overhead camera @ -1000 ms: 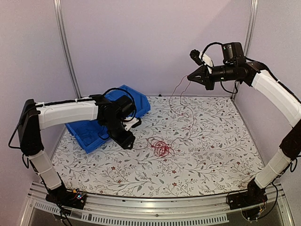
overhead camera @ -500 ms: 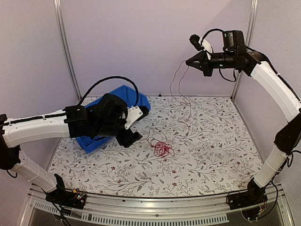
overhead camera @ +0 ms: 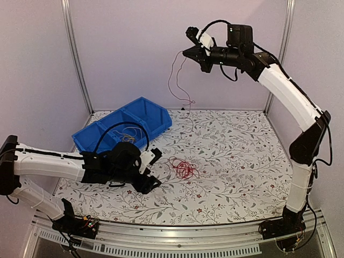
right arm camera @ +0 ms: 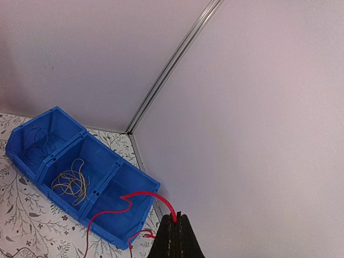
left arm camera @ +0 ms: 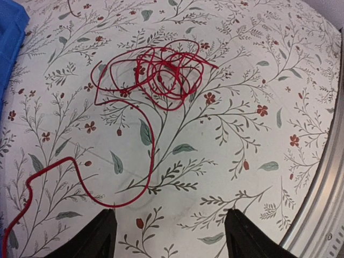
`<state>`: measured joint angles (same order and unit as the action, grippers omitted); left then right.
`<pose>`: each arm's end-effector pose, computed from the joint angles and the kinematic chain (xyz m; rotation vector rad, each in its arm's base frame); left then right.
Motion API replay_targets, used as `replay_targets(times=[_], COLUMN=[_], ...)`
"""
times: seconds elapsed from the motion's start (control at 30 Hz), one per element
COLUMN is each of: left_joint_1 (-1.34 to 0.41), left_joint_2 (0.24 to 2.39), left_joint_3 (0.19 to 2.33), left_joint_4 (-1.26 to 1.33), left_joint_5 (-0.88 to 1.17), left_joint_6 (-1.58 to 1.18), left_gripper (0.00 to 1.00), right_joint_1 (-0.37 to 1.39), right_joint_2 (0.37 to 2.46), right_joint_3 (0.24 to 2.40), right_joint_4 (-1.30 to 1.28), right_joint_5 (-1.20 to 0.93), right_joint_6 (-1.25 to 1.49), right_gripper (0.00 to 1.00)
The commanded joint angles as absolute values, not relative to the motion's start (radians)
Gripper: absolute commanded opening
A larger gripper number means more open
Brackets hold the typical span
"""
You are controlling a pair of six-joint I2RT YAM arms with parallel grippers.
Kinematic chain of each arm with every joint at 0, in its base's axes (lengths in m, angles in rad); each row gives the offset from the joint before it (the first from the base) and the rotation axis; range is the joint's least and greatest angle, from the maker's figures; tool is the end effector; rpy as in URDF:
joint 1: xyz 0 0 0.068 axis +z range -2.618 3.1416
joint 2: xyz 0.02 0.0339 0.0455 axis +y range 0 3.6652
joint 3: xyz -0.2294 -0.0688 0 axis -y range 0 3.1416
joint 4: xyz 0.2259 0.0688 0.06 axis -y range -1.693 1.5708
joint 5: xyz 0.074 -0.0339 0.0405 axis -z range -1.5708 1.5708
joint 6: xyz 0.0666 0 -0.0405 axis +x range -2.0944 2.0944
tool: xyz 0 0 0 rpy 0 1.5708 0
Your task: Untangle the cables
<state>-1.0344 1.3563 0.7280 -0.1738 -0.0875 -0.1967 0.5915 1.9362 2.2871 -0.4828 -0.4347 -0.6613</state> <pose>0.1516 -0.2435 0.1525 0.9464 2.2312 -0.4793 0.3386 0.2612 0.4441 -1.2403 1.1631 0.3174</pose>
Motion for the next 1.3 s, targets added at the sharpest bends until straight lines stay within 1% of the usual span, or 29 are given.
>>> replay_targets(times=[0.0,0.23,0.43,0.5,0.6,0.63,0.7,0.77,0.8,0.9,1.0,1.03,1.07,1.17,1.23,1.27], left_joint_1=[-1.057,-1.101,-1.142,-1.159,-1.189,-1.197,-1.209,-1.220,-1.224,-1.231,-1.235,-1.235,-1.237,-1.238,-1.239,-1.239], left_joint_2=[1.345,1.438,1.506,1.523,1.539,1.543,1.554,1.566,1.573,1.597,1.622,1.630,1.637,1.660,1.681,1.689], left_joint_3=[0.678,0.668,0.670,0.677,0.684,0.685,0.688,0.695,0.702,0.728,0.761,0.770,0.778,0.798,0.813,0.820], left_joint_4=[0.012,0.065,0.116,0.124,0.126,0.126,0.126,0.125,0.122,0.103,0.081,0.078,0.077,0.078,0.077,0.076], left_joint_5=[-0.009,0.035,0.060,0.061,0.055,0.052,0.053,0.059,0.062,0.064,0.061,0.062,0.066,0.083,0.096,0.102], left_joint_6=[-0.304,-0.308,-0.323,-0.326,-0.334,-0.336,-0.345,-0.348,-0.347,-0.336,-0.322,-0.318,-0.316,-0.306,-0.297,-0.291], left_gripper=[0.70,0.69,0.69,0.69,0.69,0.69,0.69,0.69,0.69,0.69,0.69,0.69,0.69,0.69,0.69,0.69], right_joint_1=[0.622,0.666,0.692,0.692,0.689,0.688,0.687,0.689,0.693,0.695,0.691,0.687,0.682,0.678,0.682,0.683], right_joint_2=[2.032,2.185,2.365,2.453,2.555,2.572,2.596,2.605,2.608,2.585,2.496,2.469,2.429,2.392,2.406,2.410], right_joint_3=[2.395,2.460,2.537,2.578,2.585,2.581,2.557,2.536,2.527,2.453,2.301,2.264,2.248,2.293,2.338,2.336], right_joint_4=[-0.264,0.082,0.407,0.456,0.542,0.541,0.534,0.487,0.441,0.378,0.346,0.320,0.261,-0.006,-0.156,-0.190], right_joint_5=[-0.316,-0.243,-0.307,-0.334,-0.336,-0.339,-0.342,-0.356,-0.351,-0.310,-0.262,-0.254,-0.250,-0.228,-0.182,-0.164], right_joint_6=[-0.683,-0.775,-0.876,-0.884,-0.935,-0.933,-0.912,-0.915,-0.924,-0.943,-0.950,-0.952,-0.949,-0.973,-1.001,-0.999], right_gripper=[0.00,0.00,0.00,0.00,0.00,0.02,0.12,0.29,0.35,0.47,0.56,0.62,0.70,0.80,0.81,0.83])
